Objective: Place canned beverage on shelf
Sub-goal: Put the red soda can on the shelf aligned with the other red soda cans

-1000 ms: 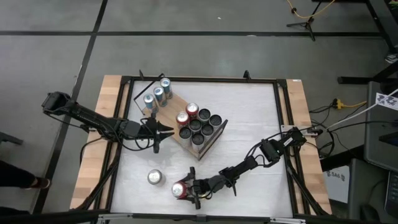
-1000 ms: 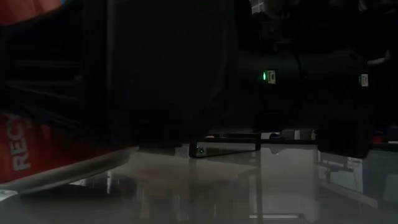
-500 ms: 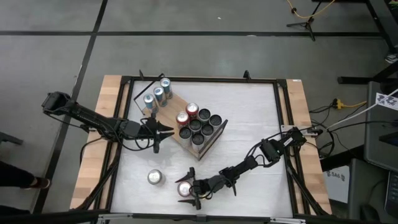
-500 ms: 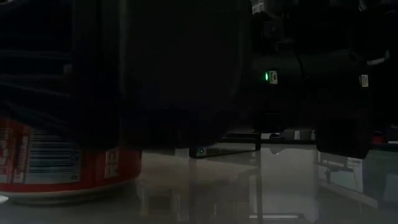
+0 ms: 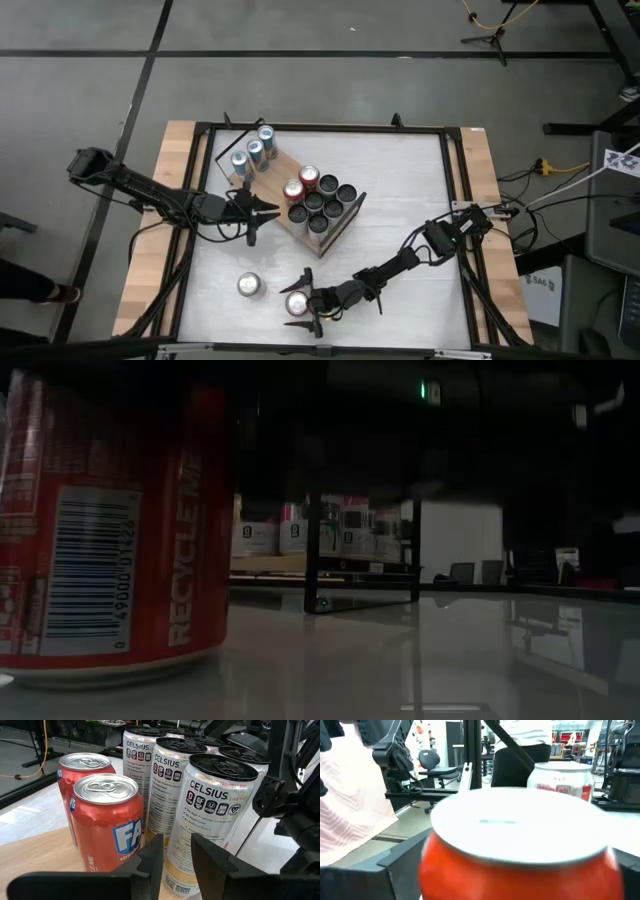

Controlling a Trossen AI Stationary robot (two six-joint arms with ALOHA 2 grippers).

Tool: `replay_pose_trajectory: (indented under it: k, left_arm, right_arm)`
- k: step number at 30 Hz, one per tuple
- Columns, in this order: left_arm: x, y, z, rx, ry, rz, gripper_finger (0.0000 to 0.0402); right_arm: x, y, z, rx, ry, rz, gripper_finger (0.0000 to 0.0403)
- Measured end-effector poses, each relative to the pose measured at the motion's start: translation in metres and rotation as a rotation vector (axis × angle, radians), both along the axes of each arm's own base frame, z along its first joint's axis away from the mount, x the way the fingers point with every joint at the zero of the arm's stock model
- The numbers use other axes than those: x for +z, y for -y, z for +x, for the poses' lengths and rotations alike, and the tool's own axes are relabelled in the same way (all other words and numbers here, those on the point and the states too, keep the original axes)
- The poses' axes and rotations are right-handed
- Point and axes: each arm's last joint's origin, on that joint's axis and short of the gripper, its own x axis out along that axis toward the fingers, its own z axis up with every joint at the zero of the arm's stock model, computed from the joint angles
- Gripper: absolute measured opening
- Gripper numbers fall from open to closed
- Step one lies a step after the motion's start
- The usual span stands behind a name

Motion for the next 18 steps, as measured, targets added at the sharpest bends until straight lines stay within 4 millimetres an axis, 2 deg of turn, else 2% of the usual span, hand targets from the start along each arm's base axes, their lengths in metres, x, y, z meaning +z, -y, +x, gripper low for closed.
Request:
replay_pose_trajectory:
  k: [18]
  left_arm:
    - [0.000,0.000,0.000,0.000,0.000,0.000,0.0093]
  right_arm:
    - [0.054,0.000,-0.001,0.006,0.103,-0.029,0.0392]
